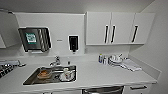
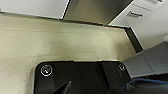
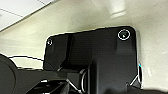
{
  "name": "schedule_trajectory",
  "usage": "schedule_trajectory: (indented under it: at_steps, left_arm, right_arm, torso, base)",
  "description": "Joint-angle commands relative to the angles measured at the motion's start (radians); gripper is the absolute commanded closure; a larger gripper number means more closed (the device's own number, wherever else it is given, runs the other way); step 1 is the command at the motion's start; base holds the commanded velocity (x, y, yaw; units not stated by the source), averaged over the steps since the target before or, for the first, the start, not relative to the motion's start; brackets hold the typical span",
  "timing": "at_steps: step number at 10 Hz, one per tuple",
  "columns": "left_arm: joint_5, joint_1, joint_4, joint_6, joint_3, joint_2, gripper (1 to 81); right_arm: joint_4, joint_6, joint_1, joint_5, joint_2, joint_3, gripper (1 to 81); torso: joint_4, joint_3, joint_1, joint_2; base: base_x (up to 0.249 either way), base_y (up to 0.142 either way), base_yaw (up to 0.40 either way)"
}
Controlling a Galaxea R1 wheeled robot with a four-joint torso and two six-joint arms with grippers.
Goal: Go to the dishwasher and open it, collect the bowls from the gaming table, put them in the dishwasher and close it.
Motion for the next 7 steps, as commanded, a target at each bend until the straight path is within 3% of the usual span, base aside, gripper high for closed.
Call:
schedule_trajectory:
  at_steps: [1,3,5,7]
  left_arm:
    - [0.012,-0.050,0.023,0.006,0.011,-0.038,1.0]
    - [0.003,-0.042,0.025,0.006,0.013,-0.053,1.0]
    - [-0.046,-0.029,0.023,0.005,0.014,-0.072,1.0]
    - [-0.050,-0.022,0.023,0.005,0.014,-0.081,1.0]
  right_arm:
    - [0.001,0.001,0.062,-0.048,-0.042,0.029,1.0]
    - [0.001,0.001,0.073,-0.048,-0.042,0.038,1.0]
    - [0.009,0.007,0.087,-0.046,-0.053,0.061,1.0]
    - [0.027,0.005,0.101,-0.048,-0.079,0.098,1.0]
  torso:
    - [0.000,0.000,0.064,-0.100]
    - [0.000,-0.041,0.102,-0.161]
    - [0.000,-0.054,0.138,-0.219]
    - [0.000,-0.056,0.184,-0.291]
  base:
    - [0.000,0.000,0.000]
    - [0.000,0.000,0.000]
    - [0.000,0.000,0.000]
    - [0.000,0.000,0.000]
